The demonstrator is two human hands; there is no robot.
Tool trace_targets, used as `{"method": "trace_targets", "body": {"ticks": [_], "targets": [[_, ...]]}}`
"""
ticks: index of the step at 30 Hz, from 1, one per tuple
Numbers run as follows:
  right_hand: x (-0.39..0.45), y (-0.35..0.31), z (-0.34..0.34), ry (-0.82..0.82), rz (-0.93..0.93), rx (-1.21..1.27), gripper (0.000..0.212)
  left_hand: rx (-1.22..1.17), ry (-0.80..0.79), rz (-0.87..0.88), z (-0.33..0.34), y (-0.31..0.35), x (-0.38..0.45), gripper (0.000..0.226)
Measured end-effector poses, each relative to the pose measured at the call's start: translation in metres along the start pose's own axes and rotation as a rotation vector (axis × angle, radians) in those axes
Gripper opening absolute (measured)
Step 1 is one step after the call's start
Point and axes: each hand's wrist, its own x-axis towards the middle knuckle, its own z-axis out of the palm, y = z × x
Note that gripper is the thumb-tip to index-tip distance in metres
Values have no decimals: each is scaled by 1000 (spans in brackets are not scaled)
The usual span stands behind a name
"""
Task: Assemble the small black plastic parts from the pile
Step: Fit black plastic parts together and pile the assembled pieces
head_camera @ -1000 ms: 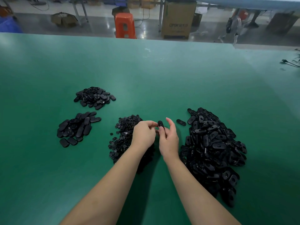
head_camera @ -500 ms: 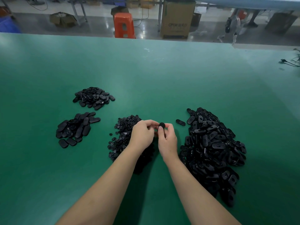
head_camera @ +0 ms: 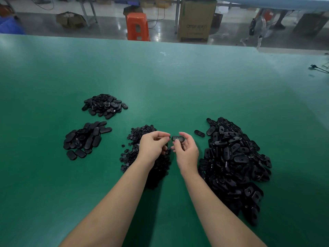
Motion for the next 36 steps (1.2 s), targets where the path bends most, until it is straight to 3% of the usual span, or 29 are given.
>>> {"method": "trace_targets", "body": {"ticks": [4,8,15,18,36], "targets": [[1,2,0,-9,-25,-16,27,45,0,15,0,-2,2,13],[2,3,1,-19,-42,-40,32,234,6,89,4,-4,6,16],[3,7,1,-19,-62,-156,21,422,29,169,13,2,5,16],[2,5,1,-35,-68,-180,27,485,67,186,15,2,7,14],[3,4,0,-53,-65,-235,18,510,83,216,19,3,7,10]]}}
